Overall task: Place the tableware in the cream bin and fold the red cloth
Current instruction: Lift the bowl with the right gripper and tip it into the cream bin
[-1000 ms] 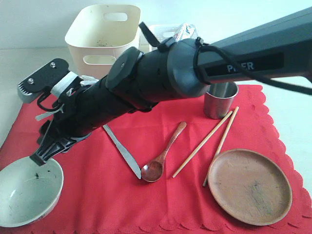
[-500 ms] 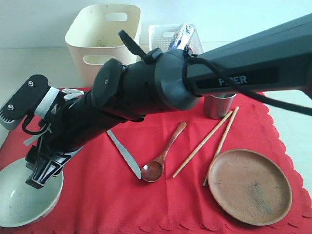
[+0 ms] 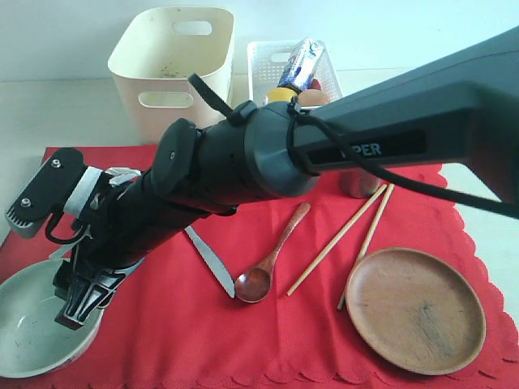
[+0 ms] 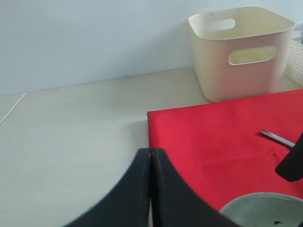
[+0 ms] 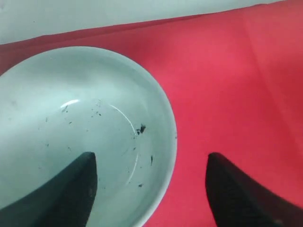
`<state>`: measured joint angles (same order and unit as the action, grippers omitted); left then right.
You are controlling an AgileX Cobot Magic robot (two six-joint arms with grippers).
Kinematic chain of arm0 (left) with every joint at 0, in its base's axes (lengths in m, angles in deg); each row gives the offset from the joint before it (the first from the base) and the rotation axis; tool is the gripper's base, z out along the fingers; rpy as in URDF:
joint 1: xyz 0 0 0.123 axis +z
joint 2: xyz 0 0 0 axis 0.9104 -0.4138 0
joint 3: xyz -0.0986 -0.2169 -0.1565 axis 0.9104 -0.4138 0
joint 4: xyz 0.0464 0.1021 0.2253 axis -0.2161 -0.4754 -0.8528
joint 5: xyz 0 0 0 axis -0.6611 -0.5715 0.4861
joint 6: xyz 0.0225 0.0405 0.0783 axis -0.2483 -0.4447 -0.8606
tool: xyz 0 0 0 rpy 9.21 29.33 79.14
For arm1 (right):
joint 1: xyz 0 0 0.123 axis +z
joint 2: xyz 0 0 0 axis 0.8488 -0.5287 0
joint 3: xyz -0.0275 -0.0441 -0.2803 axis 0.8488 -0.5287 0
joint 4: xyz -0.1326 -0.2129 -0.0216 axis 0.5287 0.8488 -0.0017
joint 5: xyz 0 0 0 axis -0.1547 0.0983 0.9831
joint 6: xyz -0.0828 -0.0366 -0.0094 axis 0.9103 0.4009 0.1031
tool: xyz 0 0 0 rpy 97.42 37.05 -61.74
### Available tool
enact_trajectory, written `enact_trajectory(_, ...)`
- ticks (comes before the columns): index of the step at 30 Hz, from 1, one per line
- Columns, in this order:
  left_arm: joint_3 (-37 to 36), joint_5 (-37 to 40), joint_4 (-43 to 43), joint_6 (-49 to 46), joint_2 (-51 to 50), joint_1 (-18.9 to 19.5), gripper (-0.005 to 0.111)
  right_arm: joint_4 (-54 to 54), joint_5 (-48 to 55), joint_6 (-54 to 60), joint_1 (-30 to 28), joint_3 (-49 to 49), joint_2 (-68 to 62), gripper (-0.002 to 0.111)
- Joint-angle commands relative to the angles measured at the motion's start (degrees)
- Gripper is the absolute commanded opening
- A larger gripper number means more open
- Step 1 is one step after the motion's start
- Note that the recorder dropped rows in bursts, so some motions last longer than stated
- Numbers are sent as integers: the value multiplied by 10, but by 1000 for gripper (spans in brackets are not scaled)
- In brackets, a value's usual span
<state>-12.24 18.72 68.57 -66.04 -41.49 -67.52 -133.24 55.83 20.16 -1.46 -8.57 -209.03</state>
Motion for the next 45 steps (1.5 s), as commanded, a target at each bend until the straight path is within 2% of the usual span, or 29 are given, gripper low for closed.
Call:
enact_trajectory(1, -2, -4, 0, 3, 4, 1, 0, 3, -2, -1, 0, 2, -4, 64)
enact_trajectory(14, -2, -4, 0, 3, 4, 1, 0, -6, -2, 0, 0, 2, -5, 63)
enact_trajectory(20, -2, -4, 0, 3, 4, 1, 0, -6, 29, 0, 0, 34, -30, 63)
enact_trajectory(22, -2, -4, 0, 3, 4, 1, 0, 1, 45, -1, 0, 48, -35, 59)
enact_trajectory(25, -2, -4, 0, 3, 4, 1, 0, 5, 41, -1, 0, 49, -36, 45)
enact_trajectory(26, -2, -4, 0, 3, 4, 1, 0, 10, 41, -1, 0, 49, -36, 34)
enact_trajectory(28, -2, -4, 0, 3, 4, 1, 0, 18, 41, -1, 0, 49, -36, 23)
enact_trajectory(31, -2, -4, 0, 3, 4, 1, 0, 24, 41, -1, 0, 49, -36, 0)
enact_trajectory(41, -2, -4, 0, 3, 4, 1, 0, 46, 12, -49, -4, 49, -11, 0)
enact_trajectory(45, -2, -4, 0, 3, 4, 1, 0, 48, 25, -91, -36, 49, 35, 0)
